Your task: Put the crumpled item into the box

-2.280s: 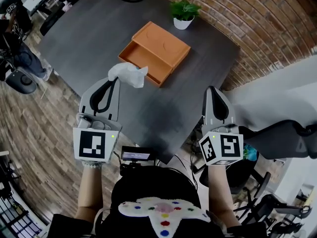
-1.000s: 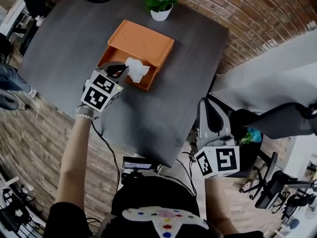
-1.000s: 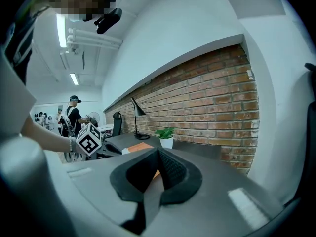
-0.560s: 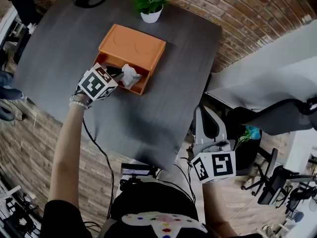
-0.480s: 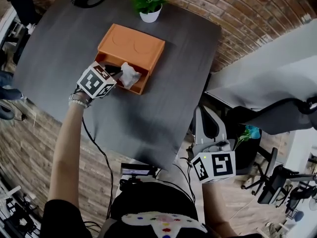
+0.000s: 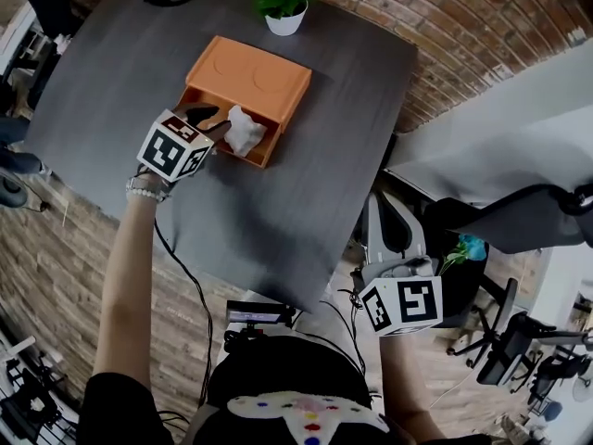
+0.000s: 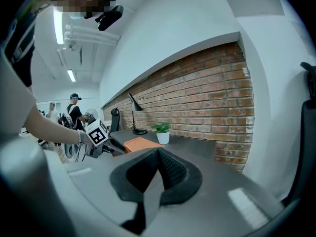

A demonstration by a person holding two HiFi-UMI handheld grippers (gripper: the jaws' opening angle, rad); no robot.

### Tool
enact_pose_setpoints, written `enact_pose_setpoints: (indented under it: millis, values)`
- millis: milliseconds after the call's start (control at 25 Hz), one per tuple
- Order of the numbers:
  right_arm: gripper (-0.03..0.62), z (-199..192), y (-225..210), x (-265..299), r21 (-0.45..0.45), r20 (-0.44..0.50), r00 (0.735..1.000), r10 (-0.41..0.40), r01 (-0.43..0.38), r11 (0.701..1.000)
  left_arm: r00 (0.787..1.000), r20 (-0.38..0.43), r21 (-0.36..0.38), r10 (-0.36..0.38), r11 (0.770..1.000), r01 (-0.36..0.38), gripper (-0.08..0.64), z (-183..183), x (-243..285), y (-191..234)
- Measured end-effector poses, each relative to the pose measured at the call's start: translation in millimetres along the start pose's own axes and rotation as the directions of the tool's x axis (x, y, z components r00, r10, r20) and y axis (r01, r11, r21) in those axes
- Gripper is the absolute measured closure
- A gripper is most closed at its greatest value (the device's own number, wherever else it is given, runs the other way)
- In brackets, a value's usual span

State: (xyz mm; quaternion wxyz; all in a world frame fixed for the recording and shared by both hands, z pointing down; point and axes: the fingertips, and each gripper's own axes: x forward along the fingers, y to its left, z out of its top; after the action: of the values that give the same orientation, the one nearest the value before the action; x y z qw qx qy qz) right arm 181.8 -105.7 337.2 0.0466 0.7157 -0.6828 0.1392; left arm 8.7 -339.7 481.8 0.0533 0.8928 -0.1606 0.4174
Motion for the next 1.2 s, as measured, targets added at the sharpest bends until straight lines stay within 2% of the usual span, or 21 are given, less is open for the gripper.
enact_pose_setpoints:
  millis: [80, 200, 360, 440, 600, 920, 1200]
  values:
    - [0.583, 2.1, 0.7, -1.3, -0.008, 0.003, 1.000, 0.015, -0.015, 1.000, 0.997, 0.062, -0.023, 0.043, 0.999, -0.042, 0.439, 10.3, -14.5, -2.1]
    - [0.583, 7.7, 2.8, -4.3, -0.023, 0.014, 0.999, 0.037, -0.037, 0.999, 0.981, 0.167, -0.066, 0.104, 0.993, -0.094, 0.517, 28.0, -41.2, -8.3]
    - [0.583, 17.6, 8.4, -10.3, -0.062, 0.032, 0.996, 0.080, -0.078, 0.995, 0.937, 0.300, -0.136, 0.181, 0.980, -0.146, 0.554, 47.3, -82.5, -27.8]
    - [0.583, 22.7, 12.6, -13.6, -0.087, 0.042, 0.993, 0.107, -0.103, 0.991, 0.916, 0.345, -0.143, 0.203, 0.976, -0.163, 0.554, 53.8, -100.7, -45.3]
    - [0.583, 35.8, 21.2, -22.9, -0.115, 0.069, 0.984, 0.167, -0.158, 0.981, 0.878, 0.405, -0.162, 0.256, 0.965, -0.207, 0.554, 64.5, -137.5, -78.5]
    - [0.583, 57.2, 34.8, -46.7, -0.169, 0.102, 0.954, 0.283, -0.264, 0.950, 0.779, 0.484, -0.240, 0.399, 0.916, -0.320, 0.554, 75.1, -217.0, -137.2]
    - [0.583, 67.2, 38.0, -63.8, -0.194, 0.116, 0.932, 0.345, -0.319, 0.928, 0.717, 0.504, -0.297, 0.482, 0.876, -0.381, 0.554, 73.5, -267.8, -182.2]
